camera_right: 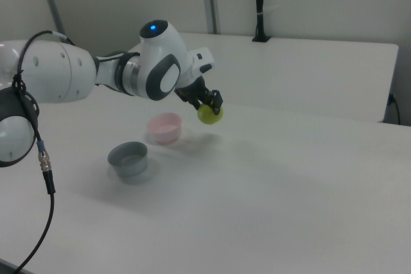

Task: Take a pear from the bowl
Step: 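Carry the pear away from the bowls and lower it onto the table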

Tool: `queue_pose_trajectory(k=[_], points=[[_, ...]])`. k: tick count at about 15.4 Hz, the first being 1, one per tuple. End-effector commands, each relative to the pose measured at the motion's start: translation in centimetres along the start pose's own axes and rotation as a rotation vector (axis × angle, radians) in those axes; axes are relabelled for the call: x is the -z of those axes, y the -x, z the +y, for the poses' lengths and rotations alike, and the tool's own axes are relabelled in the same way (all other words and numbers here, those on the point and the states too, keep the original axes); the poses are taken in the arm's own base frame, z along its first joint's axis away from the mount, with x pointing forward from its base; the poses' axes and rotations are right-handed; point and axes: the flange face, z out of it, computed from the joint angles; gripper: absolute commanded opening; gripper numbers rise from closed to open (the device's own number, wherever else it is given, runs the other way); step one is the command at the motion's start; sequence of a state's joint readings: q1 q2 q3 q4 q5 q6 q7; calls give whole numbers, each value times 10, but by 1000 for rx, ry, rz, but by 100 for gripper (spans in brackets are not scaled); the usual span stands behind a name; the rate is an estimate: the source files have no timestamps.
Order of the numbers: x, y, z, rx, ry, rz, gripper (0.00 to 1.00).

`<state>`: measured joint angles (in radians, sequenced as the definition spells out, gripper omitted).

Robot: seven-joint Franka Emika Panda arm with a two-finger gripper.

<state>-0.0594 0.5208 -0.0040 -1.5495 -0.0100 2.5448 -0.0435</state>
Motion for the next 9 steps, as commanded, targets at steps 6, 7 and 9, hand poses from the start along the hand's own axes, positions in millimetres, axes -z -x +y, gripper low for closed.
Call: queue_pose_trajectory(k=[6,7,9], points=[[-35,6,7,46,24,47,50],[-43,9,7,49,24,42,51],[-53,13,6,57,27,42,51]])
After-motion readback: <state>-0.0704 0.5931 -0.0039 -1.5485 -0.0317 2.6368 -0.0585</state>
